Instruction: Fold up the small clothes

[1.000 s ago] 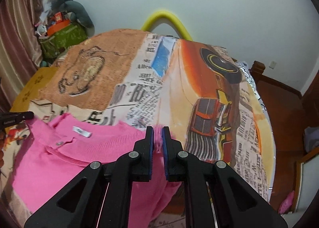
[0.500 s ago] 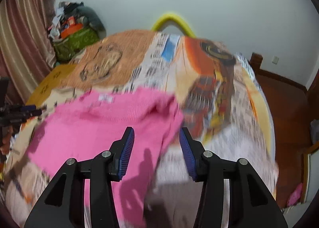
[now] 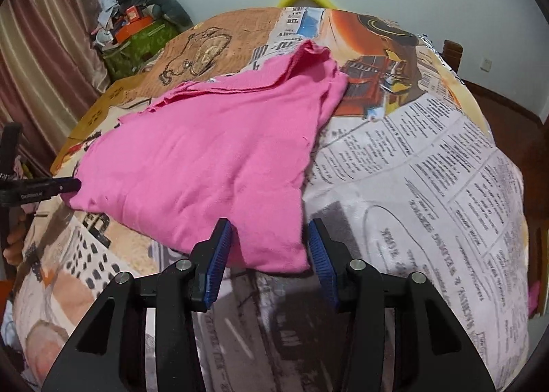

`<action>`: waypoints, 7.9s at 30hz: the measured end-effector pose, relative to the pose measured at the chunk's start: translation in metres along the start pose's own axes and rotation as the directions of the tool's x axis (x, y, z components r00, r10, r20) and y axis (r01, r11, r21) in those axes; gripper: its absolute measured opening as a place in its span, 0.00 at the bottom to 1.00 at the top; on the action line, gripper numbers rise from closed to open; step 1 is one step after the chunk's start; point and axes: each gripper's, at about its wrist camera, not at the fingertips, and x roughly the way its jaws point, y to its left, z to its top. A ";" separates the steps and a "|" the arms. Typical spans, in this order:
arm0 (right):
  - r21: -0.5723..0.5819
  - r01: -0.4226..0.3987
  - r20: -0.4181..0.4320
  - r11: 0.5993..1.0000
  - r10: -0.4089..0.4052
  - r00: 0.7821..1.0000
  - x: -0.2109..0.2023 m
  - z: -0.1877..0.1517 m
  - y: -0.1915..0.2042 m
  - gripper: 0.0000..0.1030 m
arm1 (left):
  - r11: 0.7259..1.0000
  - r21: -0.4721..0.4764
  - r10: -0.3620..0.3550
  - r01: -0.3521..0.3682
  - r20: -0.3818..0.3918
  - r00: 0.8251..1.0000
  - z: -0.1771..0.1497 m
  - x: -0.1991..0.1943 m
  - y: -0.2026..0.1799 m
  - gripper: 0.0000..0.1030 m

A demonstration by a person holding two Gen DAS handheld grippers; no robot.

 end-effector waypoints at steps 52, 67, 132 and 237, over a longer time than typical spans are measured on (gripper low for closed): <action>-0.194 -0.110 -0.079 0.975 0.096 0.992 0.019 0.015 0.085 0.18 | 0.981 0.192 -0.002 0.005 -0.016 1.000 0.004 -0.008 -0.050 0.38; -0.315 -0.068 -0.016 0.947 0.066 0.998 0.052 0.073 0.106 0.28 | 0.974 0.216 0.051 -0.062 0.053 0.997 0.079 0.019 -0.043 0.47; -0.009 0.006 -0.049 1.000 -0.007 0.999 -0.057 -0.070 0.031 0.43 | 1.000 0.012 -0.001 0.001 -0.037 0.999 -0.081 -0.044 0.013 0.51; -0.090 0.130 0.054 0.987 -0.126 0.991 -0.003 0.012 0.009 0.11 | 0.998 -0.054 0.049 -0.043 0.109 0.993 -0.039 -0.063 0.028 0.56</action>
